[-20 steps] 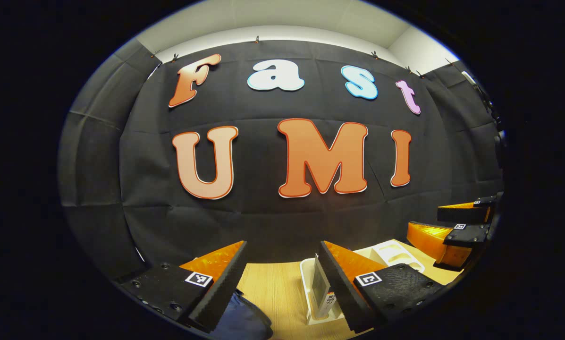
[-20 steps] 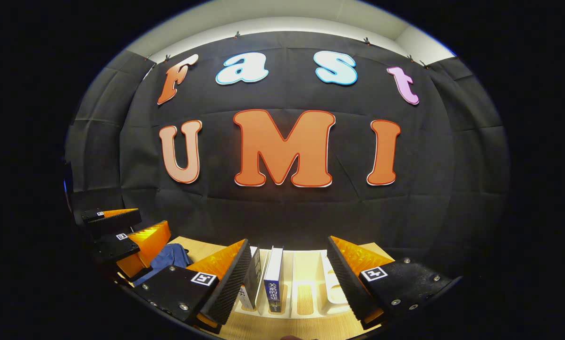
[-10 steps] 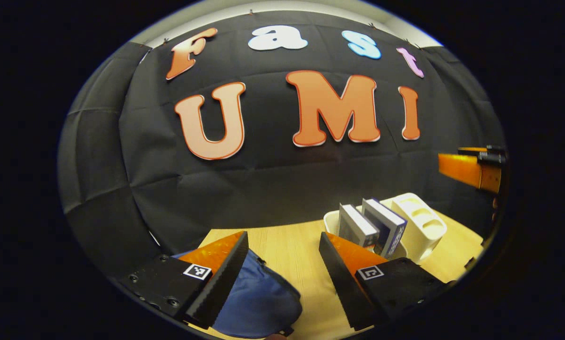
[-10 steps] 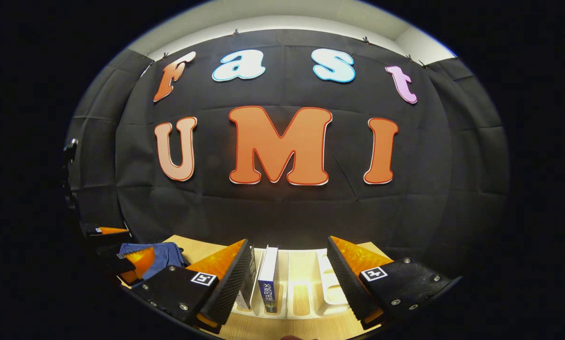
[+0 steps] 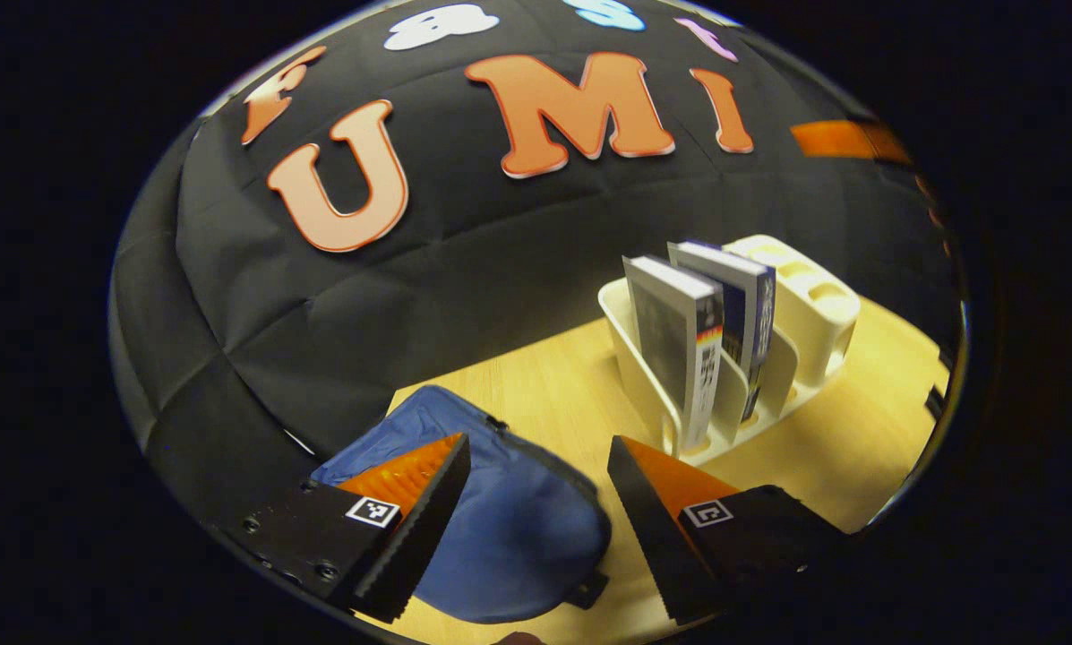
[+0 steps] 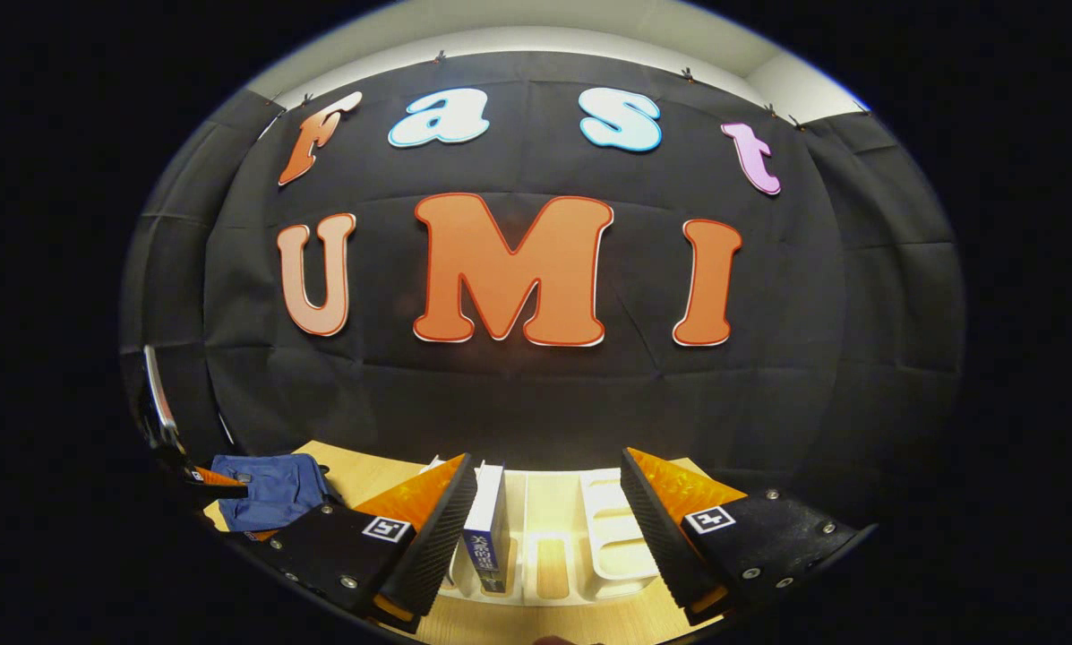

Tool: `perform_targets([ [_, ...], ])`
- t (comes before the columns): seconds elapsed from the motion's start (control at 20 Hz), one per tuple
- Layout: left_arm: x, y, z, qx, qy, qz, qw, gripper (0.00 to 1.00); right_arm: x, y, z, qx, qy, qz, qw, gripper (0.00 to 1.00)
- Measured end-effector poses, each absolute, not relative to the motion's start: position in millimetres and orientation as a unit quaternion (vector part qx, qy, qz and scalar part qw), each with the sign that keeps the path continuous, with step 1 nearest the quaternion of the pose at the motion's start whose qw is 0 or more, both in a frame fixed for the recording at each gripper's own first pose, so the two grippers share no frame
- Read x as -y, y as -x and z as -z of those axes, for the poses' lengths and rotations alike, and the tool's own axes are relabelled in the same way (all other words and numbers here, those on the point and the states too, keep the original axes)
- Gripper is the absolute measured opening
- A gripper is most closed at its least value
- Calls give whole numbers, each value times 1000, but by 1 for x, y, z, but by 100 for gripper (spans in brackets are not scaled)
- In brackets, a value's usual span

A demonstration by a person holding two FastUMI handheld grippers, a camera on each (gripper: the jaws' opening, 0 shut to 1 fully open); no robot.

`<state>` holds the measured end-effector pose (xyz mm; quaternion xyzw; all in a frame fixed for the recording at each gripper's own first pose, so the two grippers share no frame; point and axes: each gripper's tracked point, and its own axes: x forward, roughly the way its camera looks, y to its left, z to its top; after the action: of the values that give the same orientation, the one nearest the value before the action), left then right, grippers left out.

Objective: Open the schoolbag, grab two books from the bookshelf and put them into the schoolbag.

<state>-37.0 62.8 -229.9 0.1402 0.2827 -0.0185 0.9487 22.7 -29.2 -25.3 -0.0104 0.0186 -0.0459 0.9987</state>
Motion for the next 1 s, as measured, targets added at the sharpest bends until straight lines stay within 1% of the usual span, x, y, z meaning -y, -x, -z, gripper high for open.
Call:
perform_targets([
  [0.15,-64,48,264,-319,-199,28,926,99,42,-23,33,-25,15,62,998,95],
  [0.3,-62,64,293,-338,-275,42,899,99,52,-23,41,-33,19,75,996,95],
  [0.45,-62,82,321,-360,-327,56,872,98,58,-21,52,-48,23,84,995,95],
  [0.65,-77,106,358,-397,-371,57,838,97,58,-21,59,-59,25,87,994,95],
  [0.7,-80,108,364,-402,-382,56,830,100,56,-21,58,-58,24,85,994,95],
  [0.75,-84,113,372,-412,-387,58,823,97,55,-21,57,-57,24,84,995,95],
  [1.0,-100,121,390,-438,-373,40,817,96,53,-21,53,-52,24,84,995,95],
])
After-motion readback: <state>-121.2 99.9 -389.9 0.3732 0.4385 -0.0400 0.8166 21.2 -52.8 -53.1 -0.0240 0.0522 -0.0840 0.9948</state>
